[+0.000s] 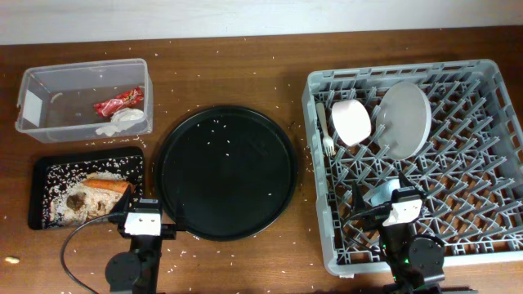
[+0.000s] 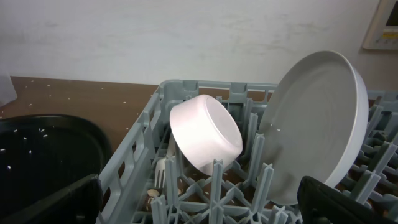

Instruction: Sort waste into correct bins and load items into the dishwasher rack

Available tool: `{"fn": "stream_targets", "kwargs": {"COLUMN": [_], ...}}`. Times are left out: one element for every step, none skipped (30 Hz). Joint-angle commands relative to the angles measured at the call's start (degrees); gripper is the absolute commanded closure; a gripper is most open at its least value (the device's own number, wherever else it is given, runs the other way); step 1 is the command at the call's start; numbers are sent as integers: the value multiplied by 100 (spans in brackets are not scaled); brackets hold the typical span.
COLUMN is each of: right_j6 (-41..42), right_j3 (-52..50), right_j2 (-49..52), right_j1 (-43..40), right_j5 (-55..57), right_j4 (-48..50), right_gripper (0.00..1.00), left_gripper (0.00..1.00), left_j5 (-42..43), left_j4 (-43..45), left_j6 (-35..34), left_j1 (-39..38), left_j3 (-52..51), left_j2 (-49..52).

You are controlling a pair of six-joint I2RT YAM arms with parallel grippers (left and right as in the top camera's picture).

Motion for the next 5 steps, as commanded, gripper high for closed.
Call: {"fn": "stream_targets", "kwargs": {"right_j6": [-17, -17, -17, -17, -17], "right_j3": [-46, -46, -46, -46, -46], "right_j2": [-39, -39, -39, -39, -39], "right_j1": [-31, -31, -31, -31, -31], "right_j5": [-11, -11, -11, -11, -11], "right_j4": [-20, -20, -20, -20, -20], "right_gripper": [2, 2, 2, 2, 2], "left_gripper": [1, 1, 1, 1, 1], "left_j5": [-63, -63, -63, -63, -63], "left_j4": [44, 44, 44, 44, 44], "left_j6": [74, 74, 76, 74, 76], "left_j1": [22, 22, 22, 22, 22], "left_j3": [-76, -76, -76, -76, -76], "left_j2": [-50, -50, -50, -50, -50]}}
